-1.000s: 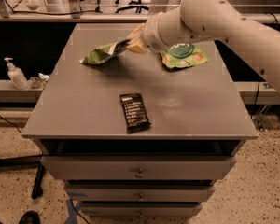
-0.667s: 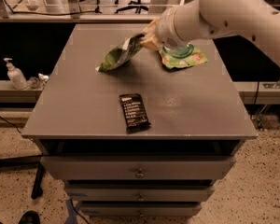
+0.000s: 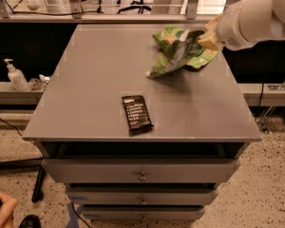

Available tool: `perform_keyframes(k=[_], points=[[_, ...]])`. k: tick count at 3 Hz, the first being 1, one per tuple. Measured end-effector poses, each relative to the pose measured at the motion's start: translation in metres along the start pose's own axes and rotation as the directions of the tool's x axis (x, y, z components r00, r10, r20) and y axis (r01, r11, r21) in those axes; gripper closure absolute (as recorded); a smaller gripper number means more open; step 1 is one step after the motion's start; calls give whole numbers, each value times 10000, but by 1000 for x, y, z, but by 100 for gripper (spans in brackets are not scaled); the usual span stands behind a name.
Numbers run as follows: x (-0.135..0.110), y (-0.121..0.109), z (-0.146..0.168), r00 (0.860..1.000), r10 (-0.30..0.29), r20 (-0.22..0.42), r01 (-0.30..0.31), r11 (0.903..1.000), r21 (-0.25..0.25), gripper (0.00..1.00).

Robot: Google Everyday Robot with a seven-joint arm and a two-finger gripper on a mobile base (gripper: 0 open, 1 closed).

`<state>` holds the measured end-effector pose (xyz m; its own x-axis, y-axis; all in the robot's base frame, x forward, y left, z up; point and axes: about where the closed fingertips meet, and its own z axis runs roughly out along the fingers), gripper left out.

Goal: Move green jalapeno chip bag near green rice chip bag

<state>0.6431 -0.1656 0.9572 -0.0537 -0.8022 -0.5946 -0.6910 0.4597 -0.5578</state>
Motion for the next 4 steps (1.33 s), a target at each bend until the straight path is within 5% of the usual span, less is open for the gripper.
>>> perform_keyframes(k=[2, 3, 4], points=[[116, -41, -54, 9835, 1103, -1437, -944, 9891, 1131, 100], [142, -28, -47, 9773, 1116, -1800, -998, 9923, 738, 100], [142, -6, -18, 9821, 876, -1669, -877, 9961, 71, 100]])
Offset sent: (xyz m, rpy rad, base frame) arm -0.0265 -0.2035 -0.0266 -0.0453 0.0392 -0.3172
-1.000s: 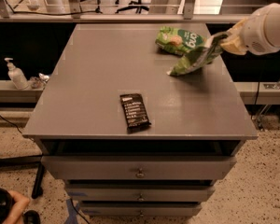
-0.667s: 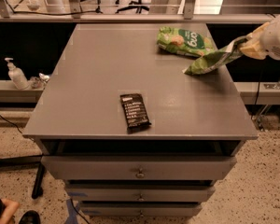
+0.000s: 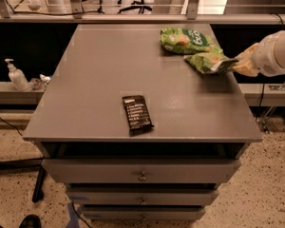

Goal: Move green jalapeno chip bag near green rice chip bag

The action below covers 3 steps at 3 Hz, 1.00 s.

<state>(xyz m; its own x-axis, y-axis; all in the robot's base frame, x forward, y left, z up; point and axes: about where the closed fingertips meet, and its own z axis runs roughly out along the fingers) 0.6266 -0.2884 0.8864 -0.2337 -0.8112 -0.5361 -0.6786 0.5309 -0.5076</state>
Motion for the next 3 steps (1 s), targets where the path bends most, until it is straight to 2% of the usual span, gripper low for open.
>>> perform_keyframes(k=[1, 3], points=[[-23, 14, 27, 9985, -376, 398, 396, 9979, -521, 78], [-42, 18, 26, 9950, -701, 712, 745, 9954, -610, 30]])
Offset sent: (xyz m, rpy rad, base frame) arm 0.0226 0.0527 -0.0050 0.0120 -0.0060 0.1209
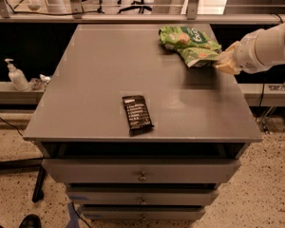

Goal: Move green jalapeno chip bag near green rice chip bag

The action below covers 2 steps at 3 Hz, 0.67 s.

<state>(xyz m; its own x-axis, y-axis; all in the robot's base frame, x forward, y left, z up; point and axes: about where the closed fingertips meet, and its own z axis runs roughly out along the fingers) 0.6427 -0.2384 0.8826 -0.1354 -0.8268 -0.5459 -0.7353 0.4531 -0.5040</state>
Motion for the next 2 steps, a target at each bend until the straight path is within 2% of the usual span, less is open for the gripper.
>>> perform_keyframes(k=[1, 2], points=[[-6, 1, -4, 9999, -106, 115, 107, 9999, -80, 7], [-9, 1, -15, 9995, -101, 284, 104, 9999, -94, 0]])
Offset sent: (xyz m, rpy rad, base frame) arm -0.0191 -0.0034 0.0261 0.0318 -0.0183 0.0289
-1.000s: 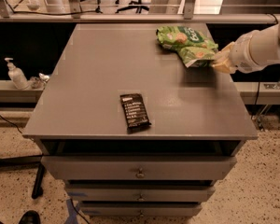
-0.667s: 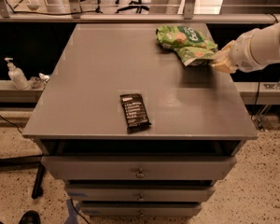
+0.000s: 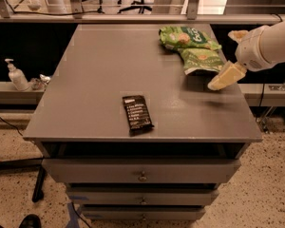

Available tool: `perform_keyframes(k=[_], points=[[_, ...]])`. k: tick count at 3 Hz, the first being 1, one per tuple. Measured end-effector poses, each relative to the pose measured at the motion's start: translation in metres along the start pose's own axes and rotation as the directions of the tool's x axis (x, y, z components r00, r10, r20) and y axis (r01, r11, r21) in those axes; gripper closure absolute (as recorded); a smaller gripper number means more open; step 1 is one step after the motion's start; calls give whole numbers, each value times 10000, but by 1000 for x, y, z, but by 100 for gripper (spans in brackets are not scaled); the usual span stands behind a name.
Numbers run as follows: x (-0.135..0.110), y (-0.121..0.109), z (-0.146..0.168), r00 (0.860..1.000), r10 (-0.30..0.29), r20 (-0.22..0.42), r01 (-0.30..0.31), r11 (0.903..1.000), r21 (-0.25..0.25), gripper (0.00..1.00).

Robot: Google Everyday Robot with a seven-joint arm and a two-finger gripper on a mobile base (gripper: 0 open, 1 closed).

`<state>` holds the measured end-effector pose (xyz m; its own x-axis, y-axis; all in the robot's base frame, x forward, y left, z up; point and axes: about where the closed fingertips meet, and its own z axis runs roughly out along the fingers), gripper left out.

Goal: Move green jalapeno chip bag near green rice chip bag

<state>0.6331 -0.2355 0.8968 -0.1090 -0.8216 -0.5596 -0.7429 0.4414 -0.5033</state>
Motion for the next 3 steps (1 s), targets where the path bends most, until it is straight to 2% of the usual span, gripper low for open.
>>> perform_keyframes(k=[1, 2, 3], points=[[-11, -9, -36, 9965, -46, 834, 22, 9996, 282, 0], [-35, -28, -107, 9776, -664, 1995, 504, 9952, 843, 0], [-44, -34, -119, 9718, -872, 2192, 661, 9926, 1015, 0]])
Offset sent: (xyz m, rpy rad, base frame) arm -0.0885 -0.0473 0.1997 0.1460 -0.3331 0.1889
